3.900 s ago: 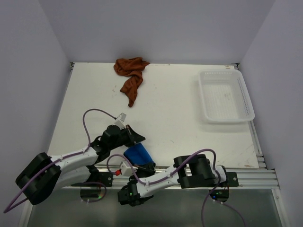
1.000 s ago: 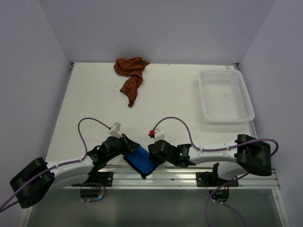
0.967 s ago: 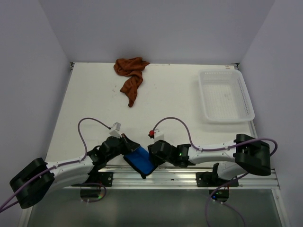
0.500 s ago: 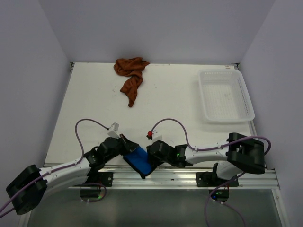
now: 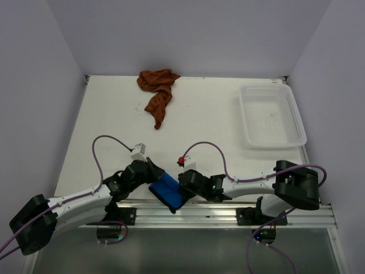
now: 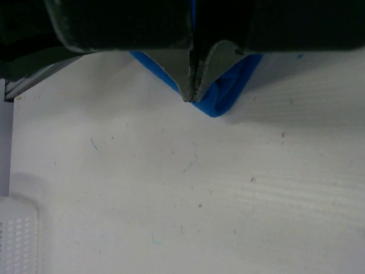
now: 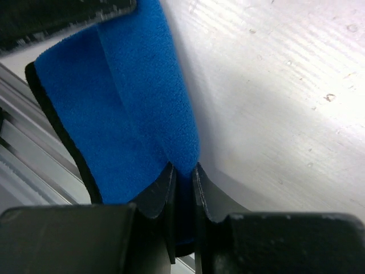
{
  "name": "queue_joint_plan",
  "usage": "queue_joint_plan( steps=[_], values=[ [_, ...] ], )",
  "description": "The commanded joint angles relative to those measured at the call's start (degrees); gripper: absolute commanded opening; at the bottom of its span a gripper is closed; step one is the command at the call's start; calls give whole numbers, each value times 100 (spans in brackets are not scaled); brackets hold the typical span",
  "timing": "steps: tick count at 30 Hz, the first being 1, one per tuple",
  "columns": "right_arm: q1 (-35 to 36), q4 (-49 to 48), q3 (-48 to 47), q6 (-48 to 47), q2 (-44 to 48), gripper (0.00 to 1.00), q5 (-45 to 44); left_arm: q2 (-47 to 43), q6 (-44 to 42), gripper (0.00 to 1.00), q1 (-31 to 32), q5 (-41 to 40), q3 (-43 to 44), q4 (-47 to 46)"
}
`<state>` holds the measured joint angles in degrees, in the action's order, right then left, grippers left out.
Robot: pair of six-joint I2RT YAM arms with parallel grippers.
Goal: Roll the towels
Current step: Roll the towel
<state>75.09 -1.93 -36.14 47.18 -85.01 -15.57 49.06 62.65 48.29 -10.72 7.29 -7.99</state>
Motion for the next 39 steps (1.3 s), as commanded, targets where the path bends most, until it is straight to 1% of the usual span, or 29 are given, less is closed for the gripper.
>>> queue_joint_plan(
  steps=[1,3,5,6,7,10,13,17,18,22,27,32,39],
  values=[
    [6,306,-314,-59,-50,0,-621,209,-771,0,-30,-755,913,402],
    [6,334,-481,-121,-138,0,-736,419,-1017,0,-127,-756,1299,430],
    [6,387,-604,-174,-252,0,-824,665,-1158,0,-442,-625,1520,456],
    [6,387,-727,-235,-305,0,-842,753,-1289,0,-591,-381,1695,456],
    [6,422,-797,-270,-340,0,-920,824,-1360,0,-897,-256,1775,369],
    [6,440,-1000,-332,-507,0,-1131,1132,-1519,0,-1347,51,2100,333],
    [6,614,-1263,-429,-736,0,-1483,1465,-1519,0,-1515,333,2443,342],
    [41,598,-1387,-560,-868,0,-1992,1799,-1256,0,-1656,720,2567,167],
    [67,633,-1448,-648,-894,0,-2237,1818,-1203,0,-1691,868,2541,123],
    [155,1237,-1834,-868,-1209,0,-2626,1923,-1124,0,-1858,1046,2532,-106],
    [427,1476,-2081,-1131,-1439,0,-2925,2020,-966,0,-1946,1475,2488,-291],
    [664,1731,-2204,-1272,-1729,0,-3276,2117,-843,0,-2025,1678,2418,-440],
    [1113,2285,-2643,-1509,-2186,0,-3803,2038,-781,0,-2034,1784,2382,-449]
  ],
)
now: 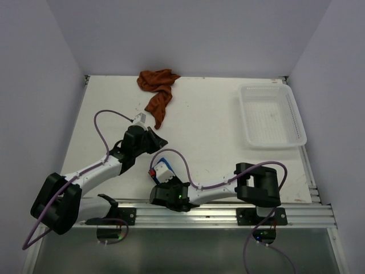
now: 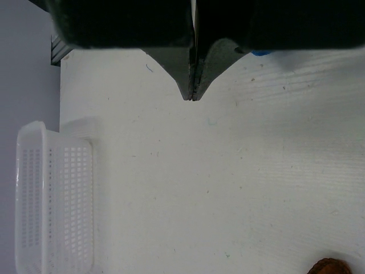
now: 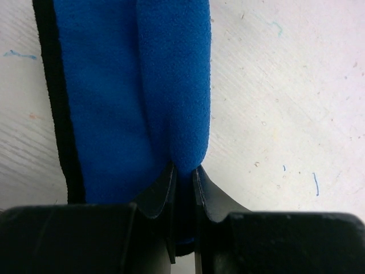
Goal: Roll the towels
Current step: Roll the towel
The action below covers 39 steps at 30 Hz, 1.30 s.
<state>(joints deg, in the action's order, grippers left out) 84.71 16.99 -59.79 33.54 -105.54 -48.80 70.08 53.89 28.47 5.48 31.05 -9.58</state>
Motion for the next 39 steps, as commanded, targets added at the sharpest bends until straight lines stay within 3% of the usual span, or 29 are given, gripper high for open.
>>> queue_joint_plan(
  steps=[1,22,39],
  values=[
    [169,540,-340,-146,-247,0,-543,-74,104,0,-52,173,7,-281],
    [881,2000,-1852,-1104,-1733,0,-1396,-671,201,0,-70,639,-187,-105],
    [1206,2783,-2494,-1754,-2419,0,-1229,-1137,96,0,-70,982,-1259,-193]
  ],
)
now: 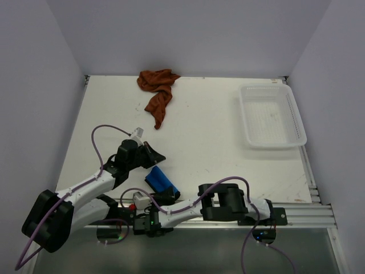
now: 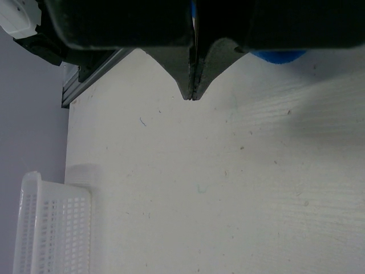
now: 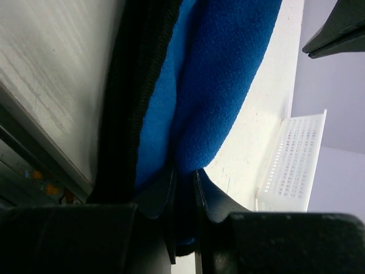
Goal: Roll the towels
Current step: Roll the towel
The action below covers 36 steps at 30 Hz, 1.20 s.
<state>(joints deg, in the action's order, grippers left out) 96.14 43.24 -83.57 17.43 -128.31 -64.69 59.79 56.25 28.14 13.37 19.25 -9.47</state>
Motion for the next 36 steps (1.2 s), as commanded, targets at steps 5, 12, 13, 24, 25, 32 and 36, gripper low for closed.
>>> queue_joint_plan(
  steps=[5,12,13,24,25,32,36],
  values=[
    [72,237,-247,-371,-247,0,430,-117,-105,0,-28,324,-246,-370],
    [89,325,-423,-539,-484,0,659,190,-211,0,-28,623,-404,-643],
    [89,360,-441,-548,-519,0,676,208,-211,0,-28,632,-500,-669],
    [89,457,-617,-653,-555,1,808,340,-360,0,-19,536,-896,-845],
    [98,457,-643,-645,-555,2,808,384,-386,0,-19,509,-948,-863],
    [98,492,-634,-662,-397,6,826,964,-465,0,-19,264,-1142,-1372],
    [107,212,-380,-697,-151,10,914,1324,-545,0,-19,123,-1081,-1505]
  ],
)
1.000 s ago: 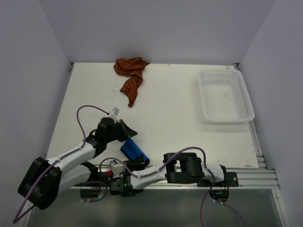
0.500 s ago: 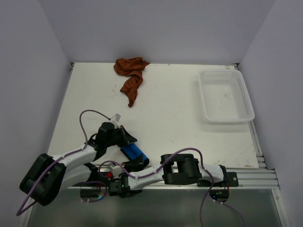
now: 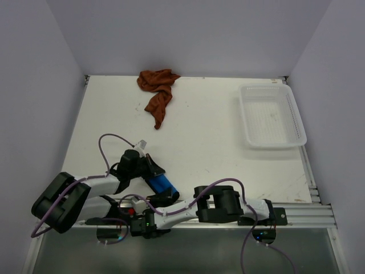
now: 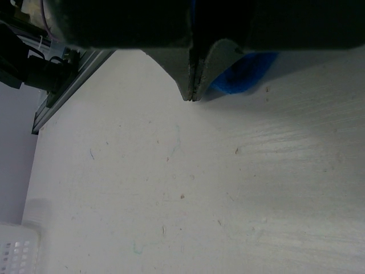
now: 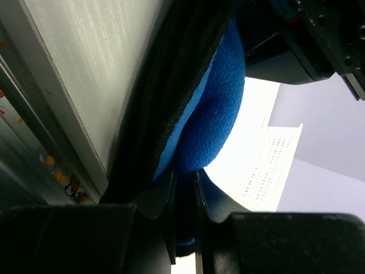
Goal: Roll the towels
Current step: Roll the towel
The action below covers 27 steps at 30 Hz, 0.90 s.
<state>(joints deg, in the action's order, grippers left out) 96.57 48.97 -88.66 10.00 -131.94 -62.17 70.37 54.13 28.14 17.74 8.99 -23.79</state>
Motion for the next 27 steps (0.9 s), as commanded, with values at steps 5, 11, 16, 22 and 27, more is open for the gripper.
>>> queue_joint_plan(
  steps=[5,11,16,22,27],
  values=[
    [107,-757,648,28,844,25,733,565,-543,0,-19,-507,208,-20],
    [116,-1003,1166,388,1722,37,908,855,-588,0,-19,-561,296,-125],
    [98,-1179,1553,792,2295,41,1128,970,-658,0,-19,-657,296,-117],
    [107,-1355,2097,1206,2971,43,1435,979,-711,0,-19,-737,296,-47],
    [107,-1644,2546,1549,3708,42,1839,926,-684,0,-19,-737,208,-55]
  ],
)
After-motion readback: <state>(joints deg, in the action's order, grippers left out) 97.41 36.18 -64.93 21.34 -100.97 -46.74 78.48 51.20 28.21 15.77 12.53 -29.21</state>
